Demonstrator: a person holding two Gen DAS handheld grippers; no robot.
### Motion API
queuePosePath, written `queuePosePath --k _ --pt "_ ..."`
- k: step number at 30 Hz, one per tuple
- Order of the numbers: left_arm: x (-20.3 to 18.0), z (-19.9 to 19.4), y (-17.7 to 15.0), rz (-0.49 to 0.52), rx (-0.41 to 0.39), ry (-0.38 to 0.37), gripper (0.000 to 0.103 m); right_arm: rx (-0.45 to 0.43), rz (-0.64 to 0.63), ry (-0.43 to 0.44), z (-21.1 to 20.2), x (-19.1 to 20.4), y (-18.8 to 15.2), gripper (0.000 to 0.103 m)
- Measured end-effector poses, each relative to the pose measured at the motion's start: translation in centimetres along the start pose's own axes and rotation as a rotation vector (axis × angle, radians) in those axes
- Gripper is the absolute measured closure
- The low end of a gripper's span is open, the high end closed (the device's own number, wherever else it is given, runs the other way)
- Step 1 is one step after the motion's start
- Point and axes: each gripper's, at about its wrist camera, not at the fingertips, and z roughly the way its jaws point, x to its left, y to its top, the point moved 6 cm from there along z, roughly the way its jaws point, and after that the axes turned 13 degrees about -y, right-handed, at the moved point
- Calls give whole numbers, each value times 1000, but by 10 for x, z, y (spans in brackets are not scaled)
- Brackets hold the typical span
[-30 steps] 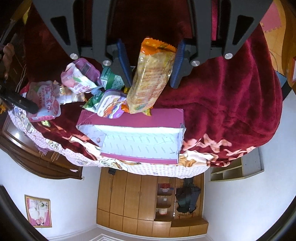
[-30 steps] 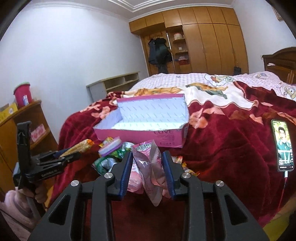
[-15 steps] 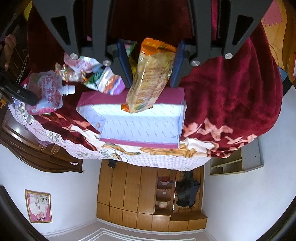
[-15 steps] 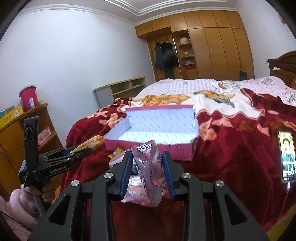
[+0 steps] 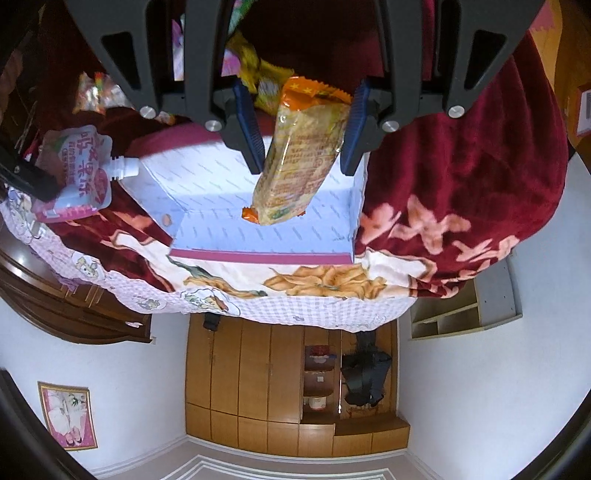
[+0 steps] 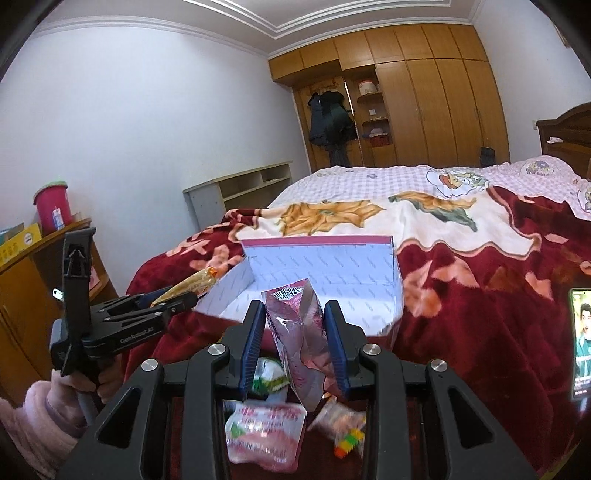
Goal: Organize snacks
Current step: 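Lower the biscuit bar into the pink box while the right gripper carries the pink bag there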
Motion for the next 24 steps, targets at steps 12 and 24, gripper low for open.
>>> queuePosePath --k 12,24 --pt "7 49 17 31 7 40 68 10 19 -63 50 -11 16 69" --pt "16 93 22 14 54 36 68 40 27 -98 90 -22 14 69"
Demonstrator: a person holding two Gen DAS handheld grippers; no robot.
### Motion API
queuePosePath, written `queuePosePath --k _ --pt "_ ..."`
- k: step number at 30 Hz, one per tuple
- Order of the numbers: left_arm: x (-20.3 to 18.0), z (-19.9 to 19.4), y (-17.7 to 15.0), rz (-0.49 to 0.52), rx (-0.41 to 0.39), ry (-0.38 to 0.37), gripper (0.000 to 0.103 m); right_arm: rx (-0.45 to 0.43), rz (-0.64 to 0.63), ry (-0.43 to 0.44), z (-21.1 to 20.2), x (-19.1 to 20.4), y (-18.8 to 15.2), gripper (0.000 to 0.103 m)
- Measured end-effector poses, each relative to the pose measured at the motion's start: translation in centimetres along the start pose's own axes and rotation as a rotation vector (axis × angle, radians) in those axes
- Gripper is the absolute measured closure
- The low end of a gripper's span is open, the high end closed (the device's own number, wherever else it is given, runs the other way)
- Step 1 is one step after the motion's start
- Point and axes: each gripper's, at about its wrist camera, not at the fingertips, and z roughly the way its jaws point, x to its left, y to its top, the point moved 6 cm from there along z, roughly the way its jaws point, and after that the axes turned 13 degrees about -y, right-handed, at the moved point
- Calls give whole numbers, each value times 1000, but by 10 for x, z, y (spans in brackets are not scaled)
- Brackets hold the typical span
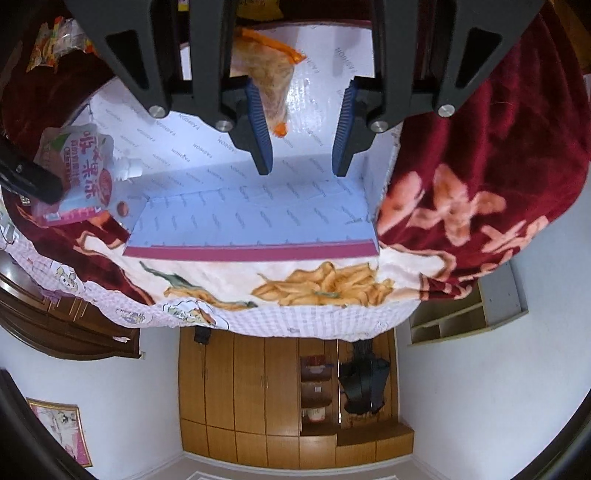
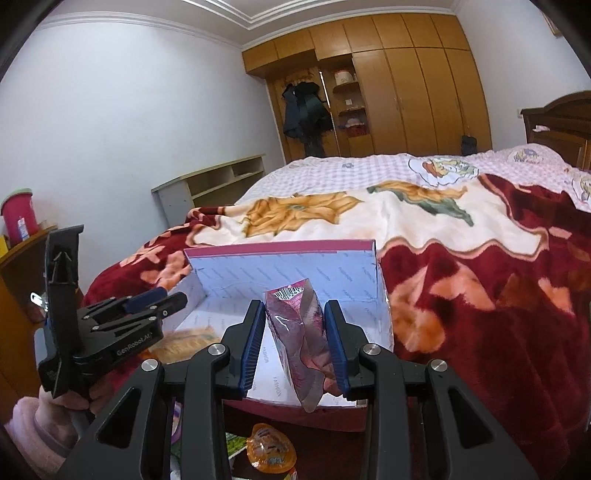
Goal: Organize snacks
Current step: 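Lower the biscuit bar into the pink box while the right gripper carries the pink bag there, then open both grippers to release the snacks in the box and withdraw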
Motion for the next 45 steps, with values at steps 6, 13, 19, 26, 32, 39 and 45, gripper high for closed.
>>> queuePosePath --k 6,13,19,26,32,39,45 --pt "1 11 -5 -9 23 -3 68 14 7 -8 10 -4 0 69" --pt "0 17 -12 -19 54 -7 65 42 25 0 21 -4 -5 69" --pt "2 20 -16 -21 68 5 53 59 37 -1 26 -5 -8 69" --pt "6 22 -19 -45 83 14 51 87 72 7 33 -10 -13 68" --pt "6 18 -19 -52 83 13 50 75 106 0 31 -17 -12 56" --pt "4 5 -23 -63 88 12 50 30 104 11 19 -15 -7 43" --pt "-1 -9 -26 -75 90 12 50 38 80 -29 11 -17 -3 43"
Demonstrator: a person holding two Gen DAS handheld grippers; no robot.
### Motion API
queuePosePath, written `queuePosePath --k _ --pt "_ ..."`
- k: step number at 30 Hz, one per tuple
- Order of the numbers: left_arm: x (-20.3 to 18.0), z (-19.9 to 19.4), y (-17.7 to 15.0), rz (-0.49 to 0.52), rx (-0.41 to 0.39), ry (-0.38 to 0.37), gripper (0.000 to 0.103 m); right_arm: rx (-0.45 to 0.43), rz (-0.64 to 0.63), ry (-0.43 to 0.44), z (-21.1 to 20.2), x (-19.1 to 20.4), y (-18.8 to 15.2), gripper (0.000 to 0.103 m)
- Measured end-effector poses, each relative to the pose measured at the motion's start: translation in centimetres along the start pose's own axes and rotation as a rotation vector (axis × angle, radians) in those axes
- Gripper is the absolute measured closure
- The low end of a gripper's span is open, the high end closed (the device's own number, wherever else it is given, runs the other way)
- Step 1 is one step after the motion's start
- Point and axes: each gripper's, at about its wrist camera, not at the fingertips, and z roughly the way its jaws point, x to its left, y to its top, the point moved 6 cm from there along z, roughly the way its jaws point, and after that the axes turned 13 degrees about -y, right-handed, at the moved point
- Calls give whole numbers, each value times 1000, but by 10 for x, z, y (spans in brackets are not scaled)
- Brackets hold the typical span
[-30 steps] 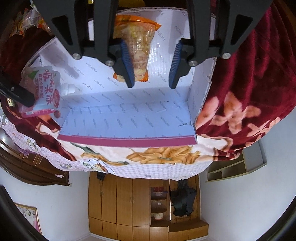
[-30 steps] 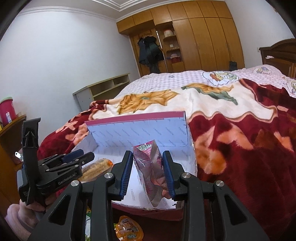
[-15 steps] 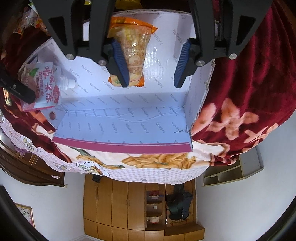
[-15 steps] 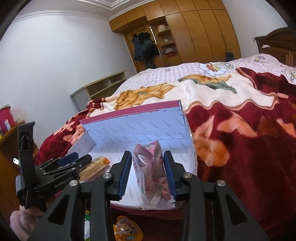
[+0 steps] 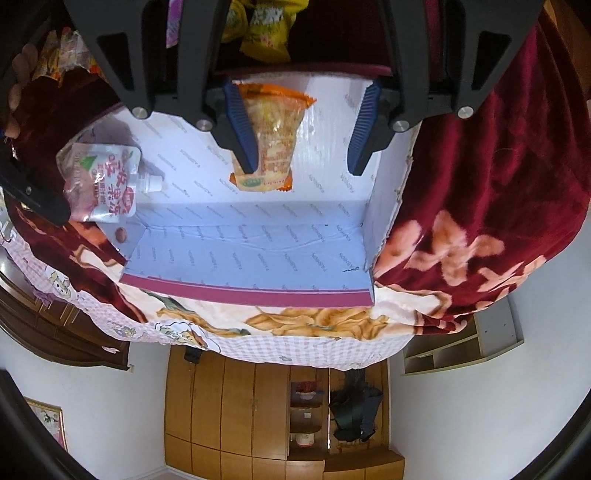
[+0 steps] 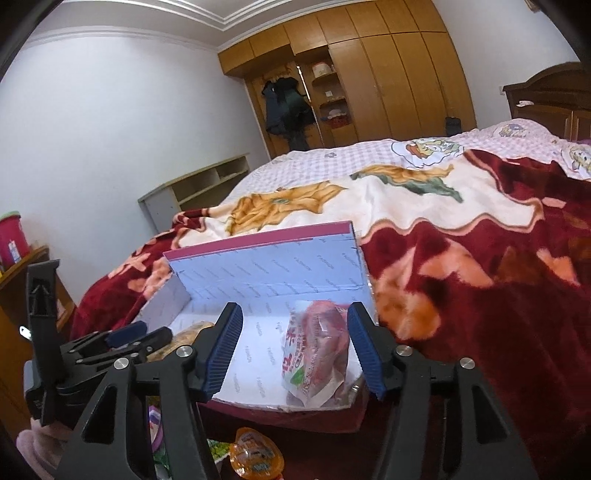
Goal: Organize snacks
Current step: 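Open both grippers to release the snacks in the box and withdraw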
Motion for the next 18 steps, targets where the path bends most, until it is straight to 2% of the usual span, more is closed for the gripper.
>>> queuePosePath --k 8,18 --pt "-2 -17 -6 -18 2 -5 50 -25 -6 17 -20 2 0 43" --pt "-11 -40 -18 -22 4 -39 50 -5 -38 48 -41 15 -16 43"
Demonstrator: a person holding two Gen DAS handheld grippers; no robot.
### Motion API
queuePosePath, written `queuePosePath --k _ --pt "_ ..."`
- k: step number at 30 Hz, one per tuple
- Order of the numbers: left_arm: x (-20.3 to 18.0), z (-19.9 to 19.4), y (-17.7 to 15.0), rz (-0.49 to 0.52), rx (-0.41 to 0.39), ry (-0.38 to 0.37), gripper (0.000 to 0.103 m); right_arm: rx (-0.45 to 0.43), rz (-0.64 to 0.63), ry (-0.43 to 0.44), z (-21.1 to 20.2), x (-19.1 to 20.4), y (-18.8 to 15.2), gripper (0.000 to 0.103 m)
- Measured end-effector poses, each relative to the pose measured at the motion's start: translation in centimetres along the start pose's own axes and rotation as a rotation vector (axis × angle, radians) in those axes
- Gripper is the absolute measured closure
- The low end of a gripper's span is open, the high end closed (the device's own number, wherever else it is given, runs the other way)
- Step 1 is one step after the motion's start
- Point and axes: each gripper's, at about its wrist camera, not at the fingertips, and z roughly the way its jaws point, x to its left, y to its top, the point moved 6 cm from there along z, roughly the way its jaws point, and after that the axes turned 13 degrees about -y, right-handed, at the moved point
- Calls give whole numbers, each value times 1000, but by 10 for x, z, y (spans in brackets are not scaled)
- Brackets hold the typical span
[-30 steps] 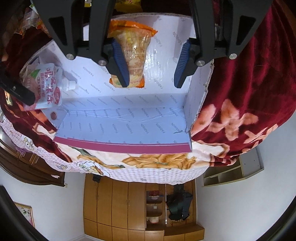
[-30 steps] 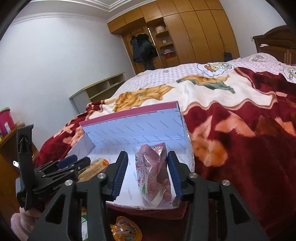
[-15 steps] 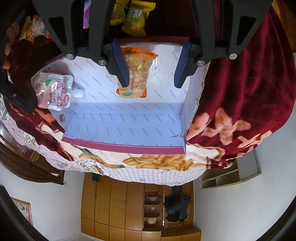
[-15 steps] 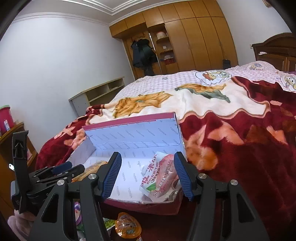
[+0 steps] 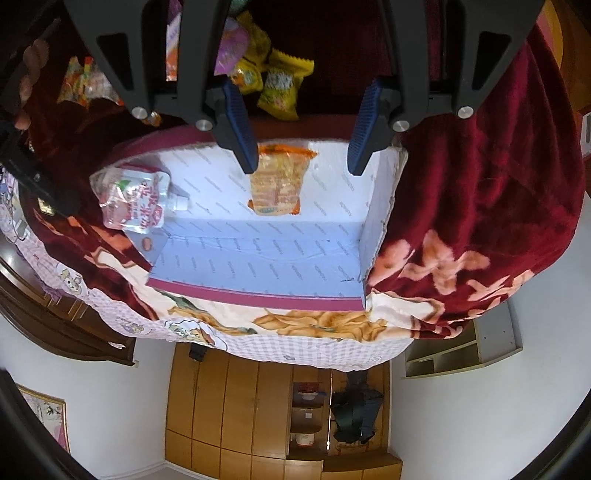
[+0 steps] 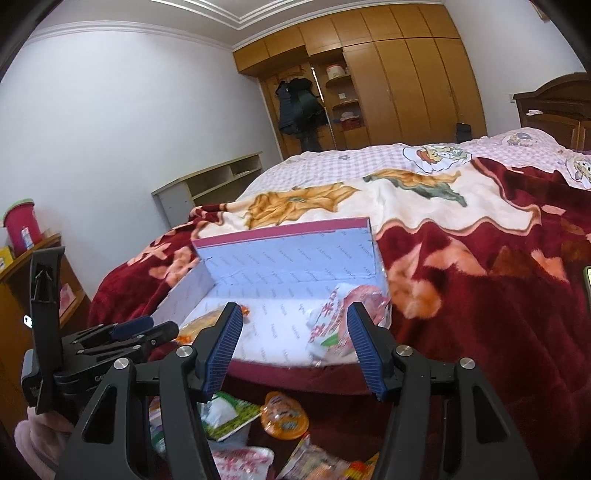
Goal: Organize snacks
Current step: 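Open both grippers to release the snacks in the box and withdraw, then grasp the purple tin with the left gripper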
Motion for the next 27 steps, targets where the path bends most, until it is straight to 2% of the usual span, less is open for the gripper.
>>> queuePosePath --k 8,20,27 --pt "-5 -15 -16 -4 16 -14 50 11 -8 0 -17 4 -15 43" --pt "-20 -35 -33 -4 38 -82 50 41 -17 4 -33 4 -35 43" --pt "-40 -41 -39 48 51 -118 50 64 -14 3 -37 0 -45 43"
